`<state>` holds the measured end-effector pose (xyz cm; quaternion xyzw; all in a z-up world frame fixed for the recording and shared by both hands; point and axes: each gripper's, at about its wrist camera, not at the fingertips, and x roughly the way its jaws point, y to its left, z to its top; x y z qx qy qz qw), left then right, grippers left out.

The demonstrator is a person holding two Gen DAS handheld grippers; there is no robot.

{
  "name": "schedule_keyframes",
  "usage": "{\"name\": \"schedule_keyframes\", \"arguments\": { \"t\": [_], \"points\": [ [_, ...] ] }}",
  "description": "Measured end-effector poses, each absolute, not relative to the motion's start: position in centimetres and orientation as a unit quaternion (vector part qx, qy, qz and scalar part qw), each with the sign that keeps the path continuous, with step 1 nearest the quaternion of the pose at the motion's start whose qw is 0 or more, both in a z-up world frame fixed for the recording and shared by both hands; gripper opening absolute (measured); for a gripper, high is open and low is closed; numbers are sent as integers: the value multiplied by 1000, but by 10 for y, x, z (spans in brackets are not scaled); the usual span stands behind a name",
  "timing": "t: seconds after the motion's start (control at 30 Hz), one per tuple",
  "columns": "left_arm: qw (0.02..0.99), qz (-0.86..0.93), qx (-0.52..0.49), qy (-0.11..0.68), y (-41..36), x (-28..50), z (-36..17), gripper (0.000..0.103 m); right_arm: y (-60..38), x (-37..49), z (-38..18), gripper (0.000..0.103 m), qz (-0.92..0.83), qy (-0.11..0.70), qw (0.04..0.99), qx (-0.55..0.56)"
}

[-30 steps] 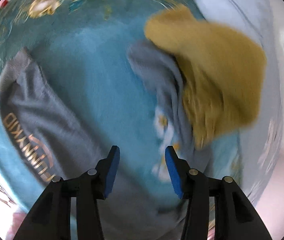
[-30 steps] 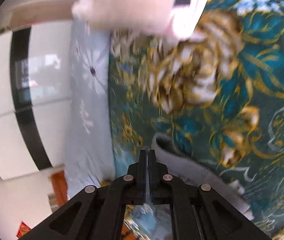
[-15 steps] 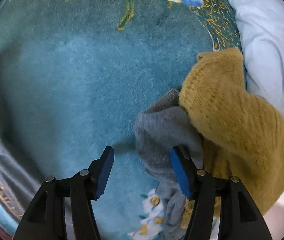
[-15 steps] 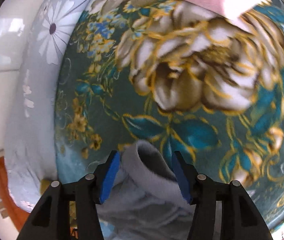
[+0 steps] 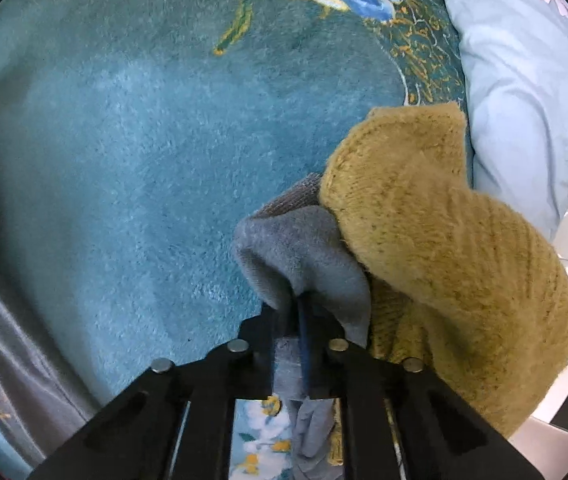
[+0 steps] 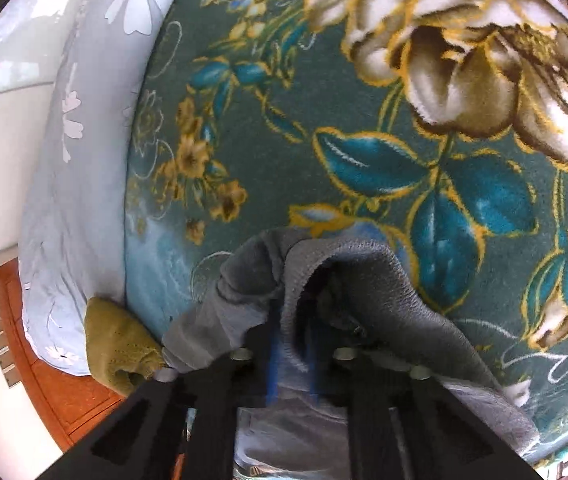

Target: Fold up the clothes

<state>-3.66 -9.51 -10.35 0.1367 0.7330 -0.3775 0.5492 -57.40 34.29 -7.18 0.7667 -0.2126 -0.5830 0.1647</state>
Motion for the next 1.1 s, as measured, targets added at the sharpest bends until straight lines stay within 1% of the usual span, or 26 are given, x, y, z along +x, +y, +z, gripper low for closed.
{"name": "schedule_keyframes", "arguments": {
  "t": [0.1, 0.2, 0.27, 0.33, 0.4, 0.47, 0.6, 0.7, 0.73, 0.77, 0.8, 0.83, 0.87, 0.93, 0.97, 1.1],
  "points": [
    [560, -405, 147, 707, -96, -40, -73, 5, 349, -576, -43, 4, -604, -248, 185, 734],
    [556, -459, 128, 681, -83, -27, -26, 3, 376, -577, -12, 4, -617, -312, 192, 696],
    [563, -487, 135, 654, -66, -8, 1, 3, 400, -572, 1, 4, -623, -325, 189, 686],
    [580, -507, 170, 615, -47, 18, 15, 3, 411, -568, 6, 4, -629, -317, 185, 685],
    [592, -495, 206, 602, -33, 35, 9, 3, 421, -564, 5, 4, -630, -311, 175, 690],
    [602, -474, 212, 607, -28, 48, 2, 3, 421, -563, 5, 4, -629, -308, 169, 694],
    [613, -465, 194, 609, -35, 61, 7, 3, 403, -564, 19, 4, -640, -296, 196, 681],
    [615, -449, 233, 605, -53, 59, -3, 5, 391, -568, 25, 4, -653, -273, 197, 679],
    [614, -437, 245, 610, -57, 61, -9, 8, 387, -569, 25, 4, -656, -260, 194, 682],
    [613, -424, 249, 618, -55, 64, -13, 13, 384, -571, 24, 8, -659, -246, 191, 685],
    [613, -411, 253, 626, -54, 67, -16, 17, 381, -571, 21, 9, -660, -234, 182, 690],
    [612, -399, 250, 635, -51, 71, -18, 23, 380, -571, 18, 10, -659, -225, 169, 697],
    [612, -391, 236, 646, -46, 79, -18, 28, 380, -570, 16, 16, -660, -219, 160, 701],
    [613, -376, 214, 661, -33, 94, -16, 33, 385, -567, 17, 31, -670, -217, 151, 694],
    [613, -371, 211, 665, -24, 99, -14, 34, 389, -564, 20, 42, -675, -220, 148, 688],
    [611, -352, 198, 681, 9, 119, -7, 34, 410, -548, 32, 44, -687, -218, 136, 680]
  ]
}}
